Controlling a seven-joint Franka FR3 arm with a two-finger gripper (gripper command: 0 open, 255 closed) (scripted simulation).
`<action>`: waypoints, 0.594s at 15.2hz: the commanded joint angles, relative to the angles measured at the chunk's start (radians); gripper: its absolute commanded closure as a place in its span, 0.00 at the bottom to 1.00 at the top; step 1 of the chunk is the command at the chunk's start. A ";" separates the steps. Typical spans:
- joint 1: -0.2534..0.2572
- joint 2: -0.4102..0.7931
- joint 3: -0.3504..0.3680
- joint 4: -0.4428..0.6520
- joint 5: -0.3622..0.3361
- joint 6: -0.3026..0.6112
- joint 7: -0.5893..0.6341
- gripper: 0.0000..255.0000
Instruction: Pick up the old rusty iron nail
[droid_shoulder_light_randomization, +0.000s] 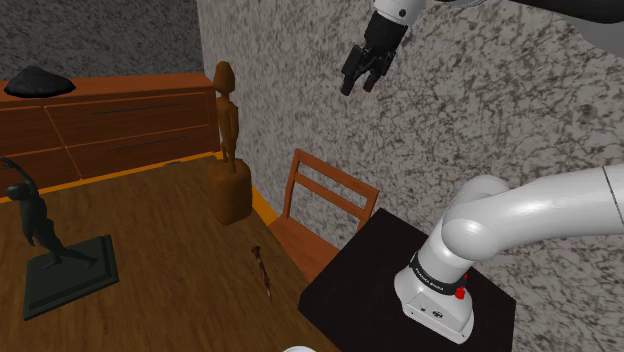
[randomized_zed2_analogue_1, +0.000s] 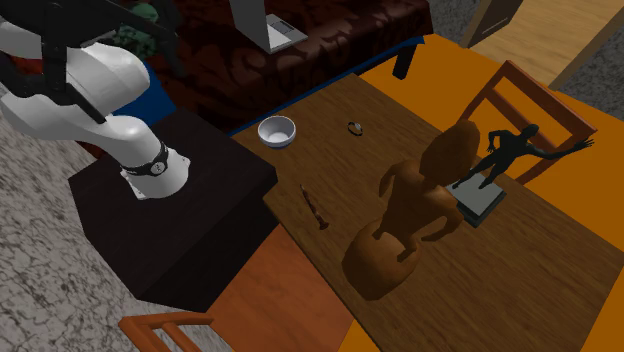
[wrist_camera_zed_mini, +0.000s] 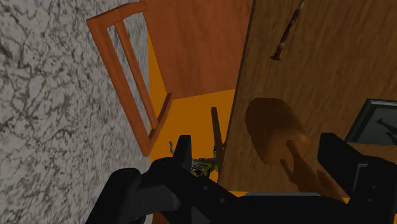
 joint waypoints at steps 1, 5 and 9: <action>0.000 0.000 0.000 0.000 0.000 0.000 0.000 0.00; 0.002 0.008 0.061 -0.106 0.019 0.093 0.076 0.00; 0.007 0.038 0.124 -0.195 0.039 0.191 0.155 0.00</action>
